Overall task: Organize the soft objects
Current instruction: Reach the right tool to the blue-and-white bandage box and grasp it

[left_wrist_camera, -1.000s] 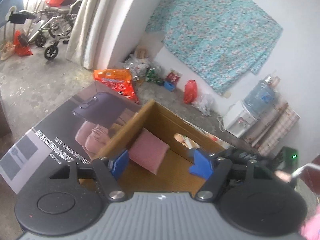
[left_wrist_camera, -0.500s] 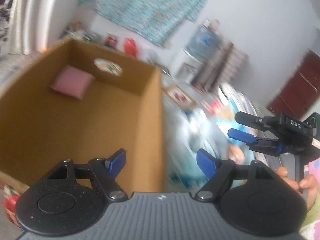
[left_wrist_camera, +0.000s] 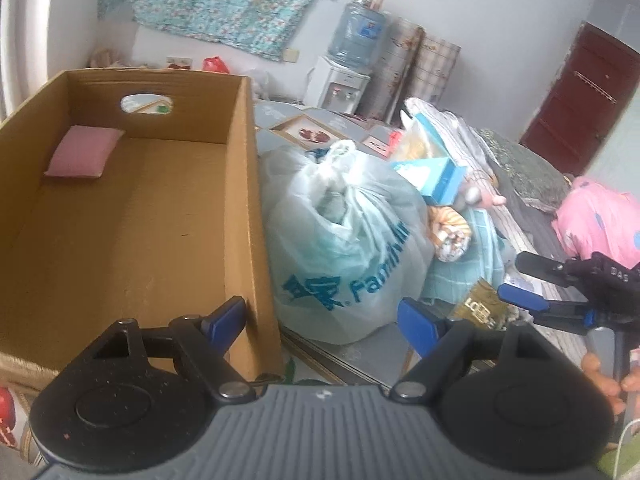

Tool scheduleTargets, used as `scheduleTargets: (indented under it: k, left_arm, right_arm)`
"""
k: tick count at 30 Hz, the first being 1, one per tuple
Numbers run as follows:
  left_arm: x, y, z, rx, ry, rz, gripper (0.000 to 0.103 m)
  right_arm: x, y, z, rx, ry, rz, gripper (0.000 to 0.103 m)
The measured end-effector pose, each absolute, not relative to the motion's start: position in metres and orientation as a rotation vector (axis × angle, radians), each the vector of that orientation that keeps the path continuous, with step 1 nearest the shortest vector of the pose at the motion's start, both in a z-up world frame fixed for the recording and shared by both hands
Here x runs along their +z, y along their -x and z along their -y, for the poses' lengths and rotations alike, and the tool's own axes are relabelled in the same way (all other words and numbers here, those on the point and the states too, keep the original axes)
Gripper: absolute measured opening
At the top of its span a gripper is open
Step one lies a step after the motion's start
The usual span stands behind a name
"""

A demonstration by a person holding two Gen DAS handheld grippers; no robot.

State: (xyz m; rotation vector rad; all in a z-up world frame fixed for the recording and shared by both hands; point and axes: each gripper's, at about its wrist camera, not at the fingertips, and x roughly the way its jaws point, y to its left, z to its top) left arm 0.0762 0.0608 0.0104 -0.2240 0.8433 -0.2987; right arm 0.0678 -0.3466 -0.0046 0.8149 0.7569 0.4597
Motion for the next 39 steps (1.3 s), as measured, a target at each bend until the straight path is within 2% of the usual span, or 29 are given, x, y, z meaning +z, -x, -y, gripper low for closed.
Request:
scheduleTargets:
  k: [4, 9, 15, 20, 26, 32, 34, 36, 39]
  left_arm:
    - [0.014, -0.066, -0.06, -0.268, 0.203, -0.803, 0.084]
    - [0.028, -0.041, -0.062, -0.181, 0.161, -0.674, 0.089]
    - [0.052, -0.032, -0.034, -0.275, 0.111, -0.569, 0.092]
    - [0.06, -0.052, 0.013, -0.382, 0.028, -0.512, 0.093]
    - [0.047, -0.105, 0.072, -0.44, -0.034, -0.518, 0.092]
    - [0.025, -0.164, 0.113, -0.4, -0.09, -0.577, 0.081]
    - [0.019, -0.179, 0.118, -0.395, -0.076, -0.62, 0.071]
    - [0.013, -0.19, 0.12, -0.406, -0.045, -0.656, 0.065]
    - [0.005, -0.2, 0.124, -0.419, -0.046, -0.66, 0.064]
  right_arm:
    - [-0.007, -0.061, 0.36, 0.413, -0.795, -0.732, 0.068]
    - [-0.002, -0.054, 0.375, 0.36, -0.773, -0.692, 0.069]
    - [0.008, -0.059, 0.383, 0.325, -0.748, -0.674, 0.069]
    - [0.034, -0.078, 0.381, 0.345, -0.696, -0.62, 0.069]
    - [0.059, -0.123, 0.378, 0.336, -0.638, -0.608, 0.069]
    - [0.056, -0.18, 0.377, 0.361, -0.658, -0.694, 0.069]
    - [0.05, -0.198, 0.374, 0.386, -0.677, -0.735, 0.069]
    - [0.046, -0.213, 0.369, 0.372, -0.663, -0.774, 0.068]
    - [0.037, -0.237, 0.361, 0.343, -0.627, -0.839, 0.064]
